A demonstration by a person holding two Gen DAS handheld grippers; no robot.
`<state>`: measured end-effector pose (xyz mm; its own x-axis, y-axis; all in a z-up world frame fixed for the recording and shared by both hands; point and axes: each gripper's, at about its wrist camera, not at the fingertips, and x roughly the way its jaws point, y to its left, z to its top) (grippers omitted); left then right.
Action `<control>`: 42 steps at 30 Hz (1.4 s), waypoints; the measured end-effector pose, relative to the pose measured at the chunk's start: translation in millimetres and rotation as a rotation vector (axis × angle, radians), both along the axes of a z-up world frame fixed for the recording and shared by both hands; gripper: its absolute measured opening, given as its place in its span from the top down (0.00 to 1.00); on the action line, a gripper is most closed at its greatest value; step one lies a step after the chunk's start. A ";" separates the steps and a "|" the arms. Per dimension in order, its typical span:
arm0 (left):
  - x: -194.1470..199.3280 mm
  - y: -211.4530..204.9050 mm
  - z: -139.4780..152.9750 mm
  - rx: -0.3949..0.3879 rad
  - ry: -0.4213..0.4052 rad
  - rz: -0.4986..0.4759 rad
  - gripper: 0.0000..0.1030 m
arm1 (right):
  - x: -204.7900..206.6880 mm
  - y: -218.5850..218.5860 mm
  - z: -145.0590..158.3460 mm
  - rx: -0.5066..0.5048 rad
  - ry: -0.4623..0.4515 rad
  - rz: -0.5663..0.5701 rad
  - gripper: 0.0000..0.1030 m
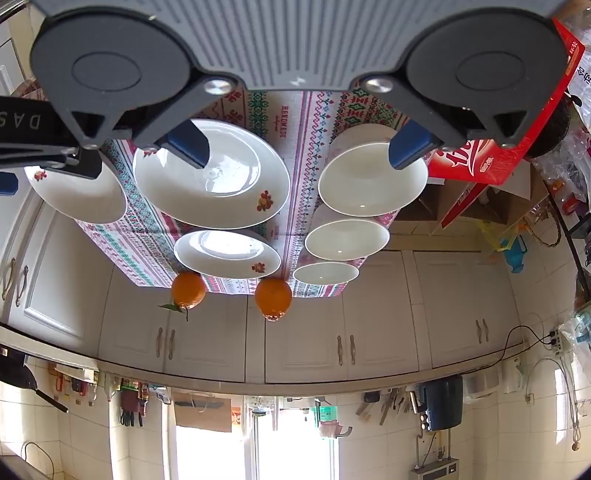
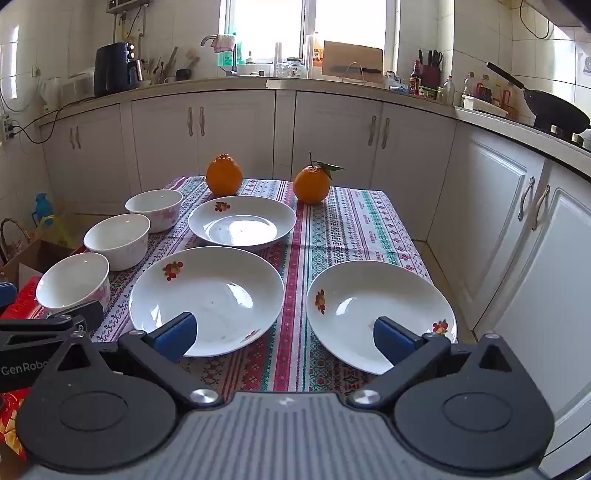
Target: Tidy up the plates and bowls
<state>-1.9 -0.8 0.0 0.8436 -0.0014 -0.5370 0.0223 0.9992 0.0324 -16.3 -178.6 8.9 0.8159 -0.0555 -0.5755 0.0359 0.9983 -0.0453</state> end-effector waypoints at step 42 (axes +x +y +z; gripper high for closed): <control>0.5 4.6 2.3 -0.005 0.002 0.008 0.01 | -2.9 0.1 2.3 -0.001 -0.010 0.001 0.00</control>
